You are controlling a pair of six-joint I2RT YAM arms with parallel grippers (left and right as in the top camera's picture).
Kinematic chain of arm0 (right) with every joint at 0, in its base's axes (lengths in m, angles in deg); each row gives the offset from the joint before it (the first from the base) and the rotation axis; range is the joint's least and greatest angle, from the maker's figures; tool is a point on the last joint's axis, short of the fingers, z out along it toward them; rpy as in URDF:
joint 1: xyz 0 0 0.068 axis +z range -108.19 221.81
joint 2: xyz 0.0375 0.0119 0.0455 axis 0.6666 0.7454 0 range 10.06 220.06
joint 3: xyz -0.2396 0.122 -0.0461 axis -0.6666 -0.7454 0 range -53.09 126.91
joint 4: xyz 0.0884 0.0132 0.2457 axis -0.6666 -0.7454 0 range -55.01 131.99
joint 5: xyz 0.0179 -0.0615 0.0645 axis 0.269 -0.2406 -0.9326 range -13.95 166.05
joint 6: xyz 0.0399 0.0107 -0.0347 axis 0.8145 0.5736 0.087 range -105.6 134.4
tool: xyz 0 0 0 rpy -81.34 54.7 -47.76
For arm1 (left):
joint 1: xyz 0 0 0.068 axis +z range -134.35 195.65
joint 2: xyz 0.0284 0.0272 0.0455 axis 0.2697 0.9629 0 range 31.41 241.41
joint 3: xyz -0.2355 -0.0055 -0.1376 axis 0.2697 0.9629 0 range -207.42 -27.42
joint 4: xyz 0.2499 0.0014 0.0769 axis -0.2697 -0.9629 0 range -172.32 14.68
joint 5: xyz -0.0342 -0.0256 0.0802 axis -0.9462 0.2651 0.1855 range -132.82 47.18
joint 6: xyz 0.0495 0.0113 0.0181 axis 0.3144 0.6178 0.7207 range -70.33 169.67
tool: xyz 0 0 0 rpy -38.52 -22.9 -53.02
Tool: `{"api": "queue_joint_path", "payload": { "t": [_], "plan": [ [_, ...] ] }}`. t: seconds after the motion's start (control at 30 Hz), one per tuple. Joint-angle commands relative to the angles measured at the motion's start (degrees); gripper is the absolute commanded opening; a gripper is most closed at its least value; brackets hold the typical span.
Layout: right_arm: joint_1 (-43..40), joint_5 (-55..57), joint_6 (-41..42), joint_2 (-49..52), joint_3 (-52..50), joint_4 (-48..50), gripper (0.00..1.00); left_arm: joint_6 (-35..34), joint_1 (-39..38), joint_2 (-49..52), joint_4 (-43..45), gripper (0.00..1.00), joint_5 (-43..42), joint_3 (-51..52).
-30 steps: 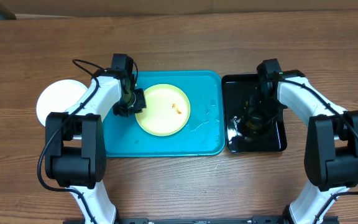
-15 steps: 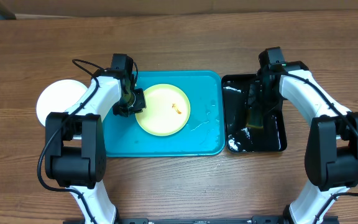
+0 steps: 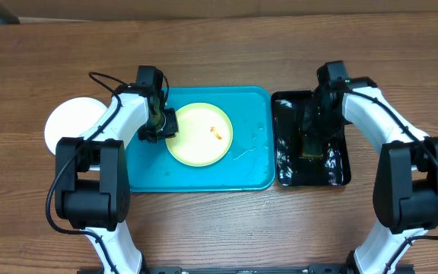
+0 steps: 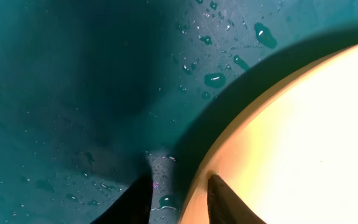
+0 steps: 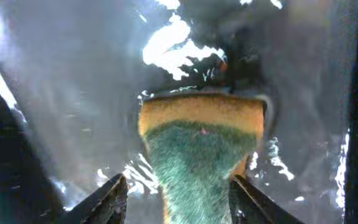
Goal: Clean dirty plates on tray and stack at the side
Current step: 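Grasp the sponge in the black tray with the right gripper, then lift the sponge and move it toward the yellow plate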
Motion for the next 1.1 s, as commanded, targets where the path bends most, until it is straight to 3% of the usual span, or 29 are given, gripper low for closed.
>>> {"api": "queue_joint_path", "payload": {
  "t": [0.0, 0.17, 0.87, 0.9, 0.93, 0.97, 1.07],
  "plan": [
    [0.0, 1.6, -0.2, -0.3, 2.1, -3.0, 0.65, 0.9, -0.1, 1.2, -0.2, 0.42, 1.1, 0.2],
    [0.0, 6.5, 0.3, -0.2, -0.9, -2.7, 0.63, 0.9, -0.1, 1.2, -0.2, 0.44, 0.7, 0.2],
    [0.0, 3.8, 0.3, -0.6, -5.0, 0.3, 0.58, 1.4, -0.1, 1.2, -0.4, 0.44, -0.1, 0.2],
    [0.0, 3.8, 0.3, -0.6, -6.0, 1.6, 0.55, 1.4, -0.1, 1.2, -0.4, 0.44, -0.1, 0.2],
    [0.0, 3.8, 0.3, -0.6, -7.1, 3.1, 0.40, 1.4, -0.1, 1.2, -0.4, 0.43, -0.2, 0.2],
    [0.0, 3.7, 0.3, -0.6, -7.8, 4.3, 0.07, 1.4, -0.1, 1.2, -0.4, 0.43, -0.2, 0.2],
    [0.0, 0.8, -0.1, -0.8, -6.5, 4.1, 0.04, 1.4, -0.1, 1.2, -0.4, 0.41, -0.6, 0.2]
  ]
}}
